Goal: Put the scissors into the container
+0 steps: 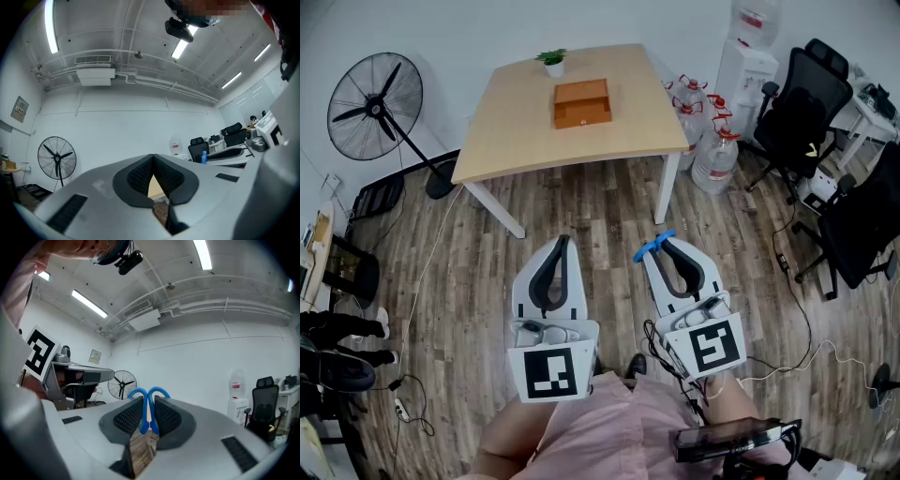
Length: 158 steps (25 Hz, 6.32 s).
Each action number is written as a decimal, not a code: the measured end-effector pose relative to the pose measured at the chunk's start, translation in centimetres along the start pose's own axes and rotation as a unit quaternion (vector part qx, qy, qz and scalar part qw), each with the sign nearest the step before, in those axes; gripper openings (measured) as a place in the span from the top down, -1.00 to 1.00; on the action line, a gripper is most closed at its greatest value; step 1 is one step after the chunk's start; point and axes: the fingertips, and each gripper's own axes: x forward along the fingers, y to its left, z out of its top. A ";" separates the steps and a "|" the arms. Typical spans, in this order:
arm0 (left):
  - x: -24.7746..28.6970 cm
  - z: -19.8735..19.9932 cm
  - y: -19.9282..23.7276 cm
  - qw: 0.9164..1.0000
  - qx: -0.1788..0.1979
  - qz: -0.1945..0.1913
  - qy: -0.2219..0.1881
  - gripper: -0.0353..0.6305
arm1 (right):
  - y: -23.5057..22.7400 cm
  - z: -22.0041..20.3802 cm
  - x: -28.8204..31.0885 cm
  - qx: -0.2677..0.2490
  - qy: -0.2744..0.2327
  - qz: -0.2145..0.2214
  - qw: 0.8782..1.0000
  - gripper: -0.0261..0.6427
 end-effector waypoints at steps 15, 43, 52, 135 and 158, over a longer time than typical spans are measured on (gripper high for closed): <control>0.5 -2.5 -0.4 0.999 -0.001 0.027 0.027 0.88 | -2.1 -1.6 0.3 0.015 -0.003 0.016 1.000 0.68; 24.7 -7.7 19.2 1.000 -0.011 0.011 0.000 0.88 | -7.0 -1.6 30.6 -0.017 -0.016 -0.008 1.000 0.69; 29.4 -10.5 18.2 0.999 -0.023 -0.019 0.026 0.88 | -10.4 -3.2 33.1 -0.012 0.002 -0.029 0.999 0.69; 59.1 -31.6 31.9 0.972 -0.045 0.040 0.227 0.88 | -22.2 -26.7 64.3 0.041 0.209 0.105 0.971 0.68; 60.5 -34.7 36.3 0.965 -0.060 0.046 0.252 0.88 | -18.6 -30.8 68.1 0.023 0.299 0.182 0.936 0.67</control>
